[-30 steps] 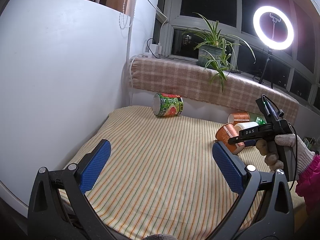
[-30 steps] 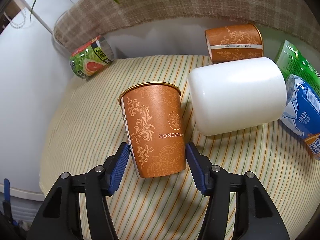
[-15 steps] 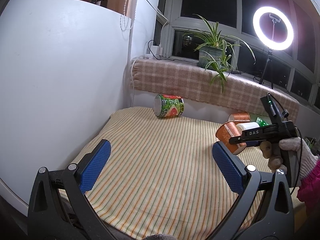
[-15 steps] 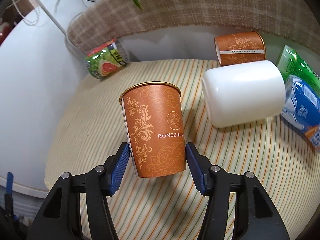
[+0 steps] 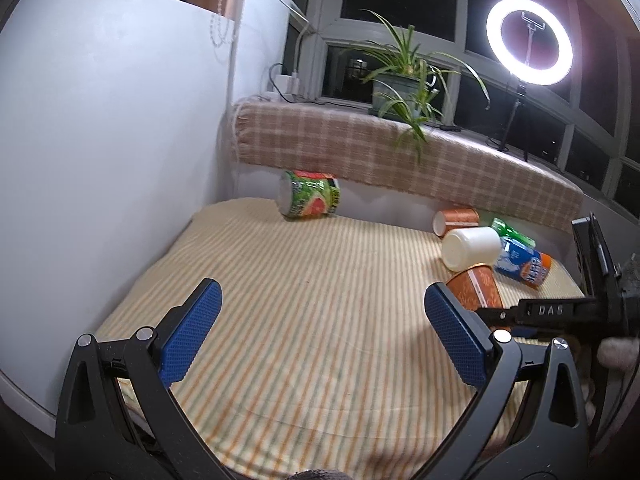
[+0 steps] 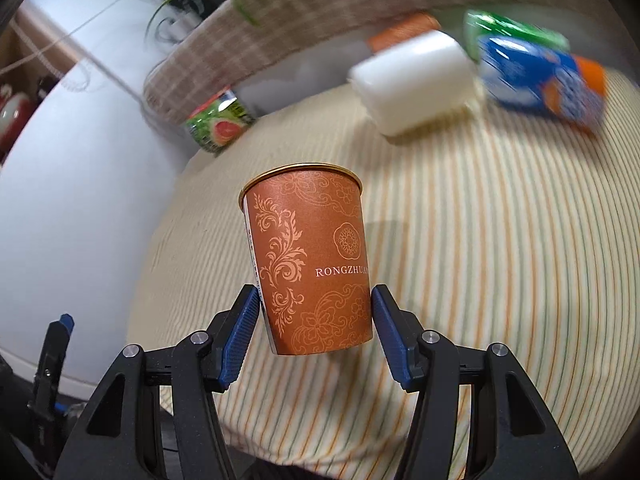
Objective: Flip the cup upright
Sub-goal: 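Lift the orange cup with the right gripper and carry it toward the left tool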
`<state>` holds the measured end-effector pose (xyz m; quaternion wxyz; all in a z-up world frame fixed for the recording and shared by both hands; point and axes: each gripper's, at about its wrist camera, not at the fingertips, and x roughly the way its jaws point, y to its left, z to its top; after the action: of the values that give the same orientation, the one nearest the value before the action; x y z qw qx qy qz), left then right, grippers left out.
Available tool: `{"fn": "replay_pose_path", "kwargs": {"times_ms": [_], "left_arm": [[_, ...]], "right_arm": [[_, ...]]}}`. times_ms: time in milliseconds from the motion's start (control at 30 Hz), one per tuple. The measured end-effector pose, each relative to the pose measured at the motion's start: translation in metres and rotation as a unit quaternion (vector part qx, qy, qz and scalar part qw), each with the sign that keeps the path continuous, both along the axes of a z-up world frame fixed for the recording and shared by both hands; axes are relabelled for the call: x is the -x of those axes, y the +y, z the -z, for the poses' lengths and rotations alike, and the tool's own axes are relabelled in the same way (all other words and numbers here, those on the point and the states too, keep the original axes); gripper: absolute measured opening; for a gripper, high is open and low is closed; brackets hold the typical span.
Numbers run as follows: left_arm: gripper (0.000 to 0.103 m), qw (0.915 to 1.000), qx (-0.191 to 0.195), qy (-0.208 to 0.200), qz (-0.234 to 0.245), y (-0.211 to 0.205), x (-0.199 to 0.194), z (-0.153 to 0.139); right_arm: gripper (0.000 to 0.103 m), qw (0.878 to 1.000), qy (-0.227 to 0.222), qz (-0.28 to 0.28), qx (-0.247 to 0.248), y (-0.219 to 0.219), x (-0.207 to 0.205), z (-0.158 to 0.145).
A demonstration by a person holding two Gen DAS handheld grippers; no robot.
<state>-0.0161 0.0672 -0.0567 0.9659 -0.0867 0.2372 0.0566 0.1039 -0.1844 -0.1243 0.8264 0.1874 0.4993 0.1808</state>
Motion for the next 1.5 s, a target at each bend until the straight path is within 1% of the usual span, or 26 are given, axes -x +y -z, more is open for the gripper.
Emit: {"fn": "replay_pose_path", "kwargs": {"times_ms": [67,133,267,333,533,600,700,833,900,933,1000,1067,1167,1233,1333,1367,1500], "left_arm": [[0.103,0.9999,0.005,0.005,0.009,-0.005,-0.003,0.002],[0.103,0.9997,0.010,0.011,0.018,-0.010,-0.005,0.003],[0.103,0.9994,0.004,0.014,0.032,-0.020,-0.007,0.005],[0.103,0.9992,0.002,0.014,0.037,-0.024,-0.007,0.004],[0.103,0.9988,0.002,0.016,0.045,-0.029,-0.009,0.003],[0.103,0.9986,0.001,0.017,0.049,-0.031,-0.011,0.003],[0.103,0.9983,0.000,0.021,0.055,-0.033,-0.014,0.004],[0.103,0.9971,-0.001,0.027,0.071,-0.038,-0.023,0.004],[0.103,0.9954,0.016,0.038,0.086,-0.039,-0.030,0.006],[0.103,0.9937,0.033,0.047,0.097,-0.039,-0.035,0.008],[0.103,0.9882,0.068,0.069,0.119,-0.039,-0.046,0.013],[0.103,0.9810,0.098,0.089,0.142,-0.043,-0.056,0.018],[0.103,0.9699,0.135,0.114,0.168,-0.052,-0.072,0.027],[0.103,0.9578,0.168,0.136,0.189,-0.058,-0.084,0.034],[0.101,0.9344,0.228,0.167,0.216,-0.065,-0.103,0.044],[0.099,0.9282,0.243,0.176,0.220,-0.067,-0.109,0.047],[0.094,0.9102,0.274,0.209,0.230,-0.074,-0.131,0.060]], "right_arm": [[0.057,1.000,0.004,0.020,-0.007,-0.004,0.007,0.005],[0.057,0.999,0.012,0.028,-0.010,-0.006,0.010,0.008],[0.057,0.998,0.027,0.047,-0.019,-0.011,0.013,0.017],[0.058,0.998,0.026,0.049,-0.021,-0.013,0.015,0.016],[0.059,0.999,0.015,0.038,-0.003,-0.008,0.019,0.012],[0.062,0.999,0.009,0.032,0.000,-0.008,0.020,0.011],[0.071,1.000,-0.007,0.015,0.004,-0.011,0.024,0.006],[0.071,0.998,-0.054,-0.001,0.028,-0.022,0.041,-0.005],[0.072,0.996,-0.079,0.003,0.037,-0.032,0.051,-0.013],[0.074,0.995,-0.093,0.009,0.042,-0.039,0.058,-0.017],[0.077,0.992,-0.113,0.024,0.053,-0.050,0.069,-0.024],[0.078,0.988,-0.130,0.048,0.064,-0.063,0.080,-0.031],[0.078,0.985,-0.136,0.076,0.070,-0.083,0.091,-0.036],[0.078,0.985,-0.132,0.092,0.067,-0.093,0.094,-0.036],[0.078,0.983,-0.126,0.117,0.068,-0.111,0.102,-0.033],[0.078,0.982,-0.123,0.125,0.068,-0.117,0.103,-0.031],[0.078,0.981,-0.113,0.142,0.065,-0.131,0.107,-0.026]]}}
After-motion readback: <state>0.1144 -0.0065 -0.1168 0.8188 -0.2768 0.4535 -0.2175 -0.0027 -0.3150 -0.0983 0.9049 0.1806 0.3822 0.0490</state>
